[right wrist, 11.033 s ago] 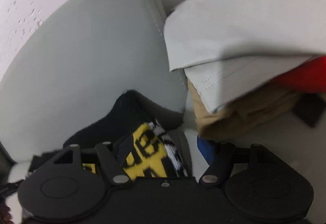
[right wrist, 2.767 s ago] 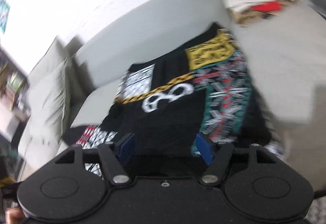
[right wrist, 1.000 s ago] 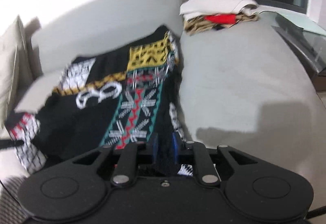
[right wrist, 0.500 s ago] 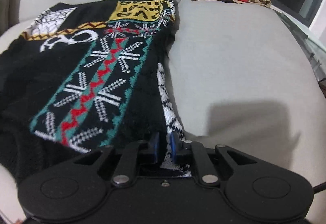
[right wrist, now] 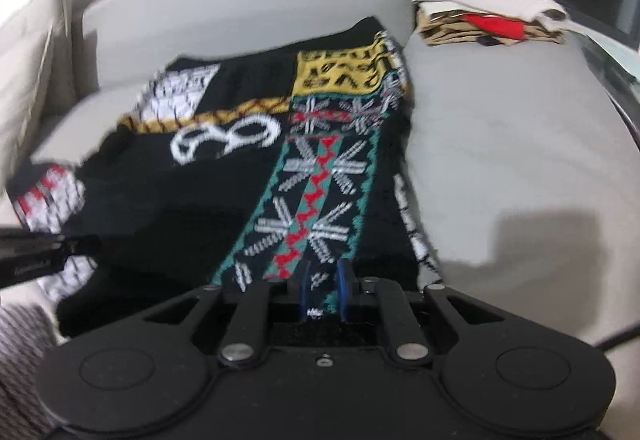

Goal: Fold clothes

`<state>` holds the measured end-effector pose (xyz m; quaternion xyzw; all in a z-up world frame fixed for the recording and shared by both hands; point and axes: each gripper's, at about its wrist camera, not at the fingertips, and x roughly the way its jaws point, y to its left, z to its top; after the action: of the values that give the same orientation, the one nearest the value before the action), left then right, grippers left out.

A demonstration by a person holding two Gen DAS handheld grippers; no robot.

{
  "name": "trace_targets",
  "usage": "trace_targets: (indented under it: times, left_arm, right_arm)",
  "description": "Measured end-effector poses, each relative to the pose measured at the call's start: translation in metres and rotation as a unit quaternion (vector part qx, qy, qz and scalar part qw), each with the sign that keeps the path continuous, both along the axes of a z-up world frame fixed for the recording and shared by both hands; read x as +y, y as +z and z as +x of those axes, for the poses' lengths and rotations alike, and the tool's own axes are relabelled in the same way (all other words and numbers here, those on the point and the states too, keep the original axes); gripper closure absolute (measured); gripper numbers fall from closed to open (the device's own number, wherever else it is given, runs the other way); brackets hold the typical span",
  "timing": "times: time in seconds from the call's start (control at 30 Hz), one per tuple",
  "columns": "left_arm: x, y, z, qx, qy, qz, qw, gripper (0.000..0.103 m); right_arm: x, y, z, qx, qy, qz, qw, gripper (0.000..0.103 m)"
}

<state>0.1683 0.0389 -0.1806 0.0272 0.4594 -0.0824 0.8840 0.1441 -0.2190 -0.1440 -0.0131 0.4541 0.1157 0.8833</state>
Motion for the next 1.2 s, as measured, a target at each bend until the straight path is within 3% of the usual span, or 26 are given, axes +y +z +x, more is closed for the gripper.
trace_targets:
  times: [0.07,0.13,0.3,0.37,0.43,0.47,0.53,0.6,0.7,0.83,1.03,1.2]
  left_arm:
    - [0.000,-0.010,0.004,0.012,-0.004,0.003,0.9999,0.089]
    - [-0.002,-0.012,0.007,0.015,-0.007,0.008,0.9998,0.089]
    - [-0.010,-0.001,-0.005,-0.007,-0.008,0.032,0.9994,0.088]
    - [-0.003,0.010,-0.017,-0.017,0.003,0.016,0.9997,0.082]
    - [0.010,0.021,-0.031,-0.028,0.020,0.003,0.9994,0.059]
    - [0.018,0.025,-0.037,-0.032,0.032,-0.003,0.9990,0.057]
    - [0.038,0.032,-0.047,-0.037,0.062,-0.013,0.9973,0.054]
    - [0.068,0.035,-0.056,-0.039,0.105,-0.035,0.9931,0.054]
    - [0.121,0.031,-0.066,-0.046,0.181,-0.077,0.9794,0.055]
    - [0.181,0.022,-0.074,-0.059,0.272,-0.125,0.9524,0.056]
    - [0.238,0.003,-0.070,-0.075,0.339,-0.163,0.9236,0.055]
    - [0.285,-0.021,-0.062,-0.090,0.382,-0.260,0.8821,0.052]
  right_arm:
    - [0.005,-0.026,0.003,0.025,0.011,-0.023,0.999,0.091]
    - [0.003,-0.038,0.001,0.012,0.013,-0.020,1.000,0.093]
    - [0.002,-0.020,0.001,0.023,-0.011,0.002,1.000,0.091]
    - [0.000,-0.005,-0.005,0.023,-0.022,0.024,0.999,0.085]
    - [-0.001,0.012,-0.016,0.018,-0.020,0.055,0.998,0.066]
    - [0.002,0.018,-0.020,0.012,-0.013,0.064,0.998,0.061]
    - [0.007,0.029,-0.027,0.007,0.003,0.081,0.997,0.041]
    - [0.013,0.035,-0.029,0.011,0.010,0.105,0.994,0.038]
    - [0.021,0.038,-0.028,0.015,0.012,0.155,0.988,0.028]
    - [0.029,0.027,-0.022,0.047,-0.024,0.201,0.978,0.028]
    - [0.051,0.025,-0.018,0.046,-0.033,0.171,0.984,0.029]
    - [0.059,0.031,-0.013,0.039,-0.041,0.171,0.984,0.029]
